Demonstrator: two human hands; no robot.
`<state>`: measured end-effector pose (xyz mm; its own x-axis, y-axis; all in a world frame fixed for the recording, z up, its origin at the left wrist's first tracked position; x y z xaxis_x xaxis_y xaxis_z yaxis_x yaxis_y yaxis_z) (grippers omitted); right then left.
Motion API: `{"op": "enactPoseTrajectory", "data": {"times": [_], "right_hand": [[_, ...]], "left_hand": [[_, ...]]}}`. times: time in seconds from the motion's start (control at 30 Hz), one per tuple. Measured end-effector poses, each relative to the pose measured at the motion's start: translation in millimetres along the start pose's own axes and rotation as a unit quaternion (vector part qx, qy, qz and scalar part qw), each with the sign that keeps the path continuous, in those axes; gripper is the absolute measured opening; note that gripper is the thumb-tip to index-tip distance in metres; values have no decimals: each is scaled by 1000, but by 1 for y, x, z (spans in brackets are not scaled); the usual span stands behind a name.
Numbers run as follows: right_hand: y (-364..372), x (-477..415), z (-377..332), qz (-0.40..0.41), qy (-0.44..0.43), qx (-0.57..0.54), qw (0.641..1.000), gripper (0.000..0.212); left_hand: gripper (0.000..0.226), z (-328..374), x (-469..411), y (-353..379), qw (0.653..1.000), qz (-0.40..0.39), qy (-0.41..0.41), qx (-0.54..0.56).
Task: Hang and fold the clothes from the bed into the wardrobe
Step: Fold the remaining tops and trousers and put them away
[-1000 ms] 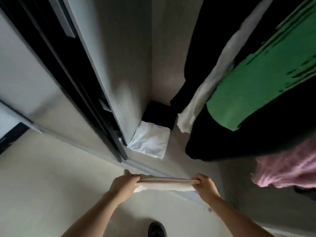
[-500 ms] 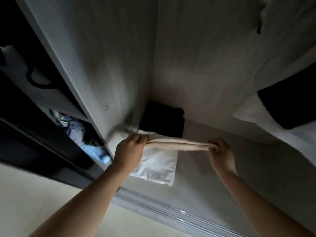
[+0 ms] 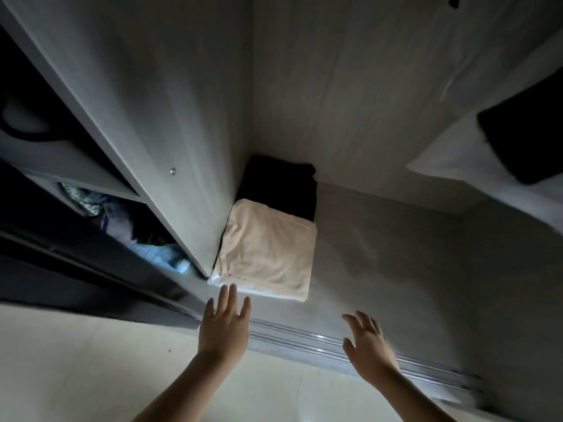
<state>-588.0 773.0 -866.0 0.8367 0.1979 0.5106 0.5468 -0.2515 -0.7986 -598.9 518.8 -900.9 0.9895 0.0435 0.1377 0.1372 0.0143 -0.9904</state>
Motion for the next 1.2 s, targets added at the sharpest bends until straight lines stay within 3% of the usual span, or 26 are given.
{"op": "enactPoseTrajectory", "data": {"times": [0.1,0.3,0.5,0.6,0.63,0.73,0.87,1.0,1.2], "right_hand": [[-36,40,-6,4,27,23,999,50],[-117,153,-45,26,74,36,996,49],[-162,293,-89,86,143,-25,986,50],[-173,367,-100,119,193,-57,972,50],[-175,386,-100,137,204,-63,967,49],[-185,455,-90,202,267,-84,939,47],[-174,562,-75,270,358,-111,887,44],[-129,676,-72,314,450,-157,821,42],[-37,855,-95,356,601,-204,686,42]], "left_hand": [[71,3,23,-49,1000,2,1,20],[56,10,64,-180,998,4,56,40],[40,32,124,-297,974,38,206,86],[14,52,153,-342,945,70,301,107],[23,60,159,-352,936,76,321,122],[36,103,176,-385,899,111,393,155],[35,181,228,-411,845,104,495,171],[34,264,326,-423,770,71,609,175],[33,349,532,-437,645,0,743,179]]}}
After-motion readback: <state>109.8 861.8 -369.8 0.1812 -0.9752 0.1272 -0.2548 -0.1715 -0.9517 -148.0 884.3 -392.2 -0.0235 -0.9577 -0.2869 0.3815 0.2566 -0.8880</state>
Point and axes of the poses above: each hand's wrist, its own x-axis away from the middle knuckle, its own y-axis out of the palm, z = x × y, the point moved 3 cm from there along -x, towards the middle knuckle, and after that the axes turned 13 degrees about -y, right-handed, at the moved point
